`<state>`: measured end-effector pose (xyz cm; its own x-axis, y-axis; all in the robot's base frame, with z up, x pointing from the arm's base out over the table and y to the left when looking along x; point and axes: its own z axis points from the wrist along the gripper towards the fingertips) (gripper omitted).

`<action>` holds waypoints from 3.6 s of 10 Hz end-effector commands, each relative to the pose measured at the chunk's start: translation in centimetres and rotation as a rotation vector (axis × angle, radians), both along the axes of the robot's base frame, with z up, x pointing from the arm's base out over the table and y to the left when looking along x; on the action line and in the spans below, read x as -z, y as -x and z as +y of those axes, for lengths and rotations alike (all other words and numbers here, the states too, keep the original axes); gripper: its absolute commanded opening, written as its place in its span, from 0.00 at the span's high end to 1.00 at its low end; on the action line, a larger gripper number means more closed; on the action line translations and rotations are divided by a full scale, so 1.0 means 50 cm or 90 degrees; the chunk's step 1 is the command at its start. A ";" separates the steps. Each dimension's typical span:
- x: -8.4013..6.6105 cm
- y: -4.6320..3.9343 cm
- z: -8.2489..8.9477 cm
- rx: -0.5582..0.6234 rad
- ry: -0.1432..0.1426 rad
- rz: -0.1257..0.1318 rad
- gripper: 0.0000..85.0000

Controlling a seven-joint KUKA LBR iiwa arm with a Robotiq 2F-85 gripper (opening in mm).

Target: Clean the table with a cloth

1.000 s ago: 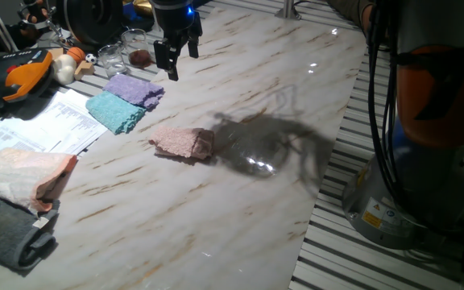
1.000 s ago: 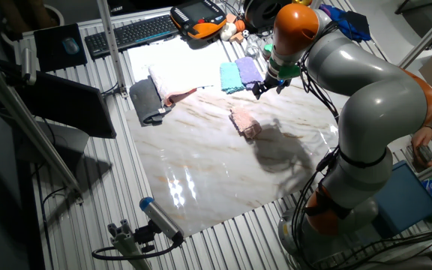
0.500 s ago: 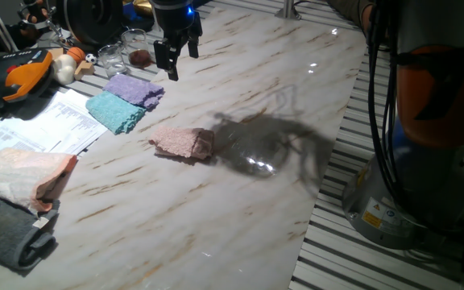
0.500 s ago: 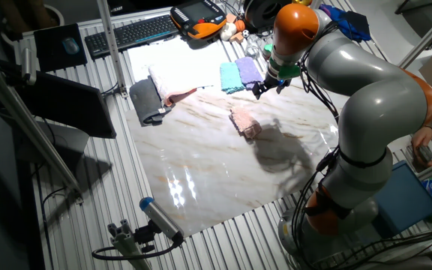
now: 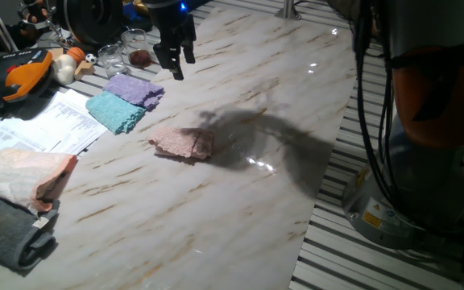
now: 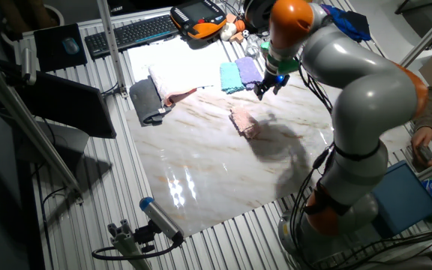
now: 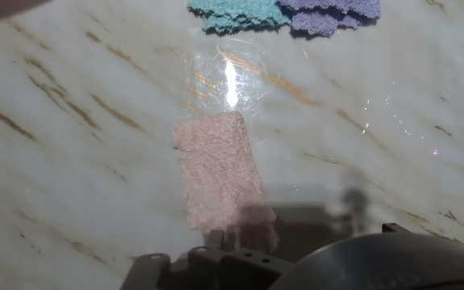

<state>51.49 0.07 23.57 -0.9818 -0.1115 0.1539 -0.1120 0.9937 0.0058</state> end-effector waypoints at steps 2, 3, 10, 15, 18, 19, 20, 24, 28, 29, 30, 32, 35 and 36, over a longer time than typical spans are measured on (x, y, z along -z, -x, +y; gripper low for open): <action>0.000 0.000 0.000 -0.001 0.000 0.013 1.00; 0.000 0.000 0.000 -0.001 0.000 0.013 1.00; 0.000 0.000 0.000 -0.005 0.001 0.012 1.00; 0.000 0.000 0.000 0.025 -0.033 -0.012 1.00; 0.000 0.000 0.000 0.024 -0.057 0.033 1.00; 0.000 0.000 0.000 0.018 -0.026 0.040 1.00; 0.000 0.000 0.000 0.016 -0.013 0.031 1.00; 0.008 -0.003 0.012 0.073 -0.003 -0.001 0.80; 0.111 -0.025 0.104 0.121 0.019 -0.014 0.40; 0.148 -0.033 0.117 0.131 0.017 -0.028 0.40; 0.181 -0.041 0.123 0.145 0.012 -0.041 0.40; 0.248 -0.071 0.119 0.134 0.004 -0.061 0.40; 0.303 -0.085 0.119 0.115 0.002 -0.093 0.20; 0.312 -0.087 0.118 0.104 -0.006 -0.090 0.20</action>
